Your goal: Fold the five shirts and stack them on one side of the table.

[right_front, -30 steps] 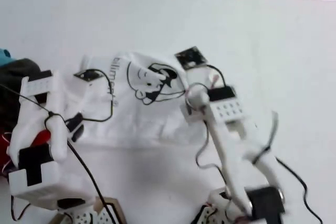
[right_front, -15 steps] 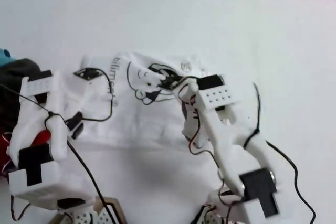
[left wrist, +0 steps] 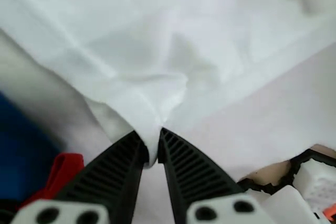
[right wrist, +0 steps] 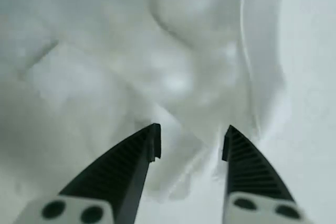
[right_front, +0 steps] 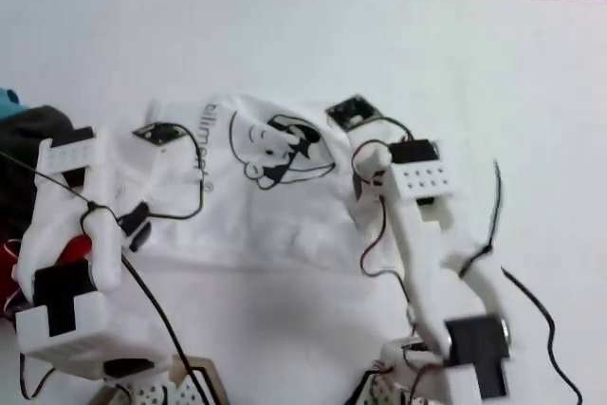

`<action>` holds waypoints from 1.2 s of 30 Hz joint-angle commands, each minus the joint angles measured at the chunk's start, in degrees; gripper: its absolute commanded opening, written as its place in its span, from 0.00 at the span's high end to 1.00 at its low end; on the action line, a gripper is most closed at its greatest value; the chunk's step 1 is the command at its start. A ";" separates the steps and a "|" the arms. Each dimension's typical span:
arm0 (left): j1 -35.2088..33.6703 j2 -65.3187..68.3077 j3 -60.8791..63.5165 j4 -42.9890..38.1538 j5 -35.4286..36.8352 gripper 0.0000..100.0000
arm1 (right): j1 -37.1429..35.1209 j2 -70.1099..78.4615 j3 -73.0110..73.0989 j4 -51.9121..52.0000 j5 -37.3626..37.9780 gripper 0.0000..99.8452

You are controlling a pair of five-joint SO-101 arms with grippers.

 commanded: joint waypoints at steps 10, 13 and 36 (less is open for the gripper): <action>-0.26 -2.55 -0.40 -0.44 -0.53 0.97 | 0.92 6.55 -1.05 4.44 3.60 0.80; -0.26 -2.55 -0.40 -0.44 -0.53 0.97 | 1.01 6.46 -2.64 7.78 3.60 0.80; 0.70 -2.55 -0.48 -0.44 -0.62 0.97 | 6.64 7.08 -3.69 6.02 3.78 0.89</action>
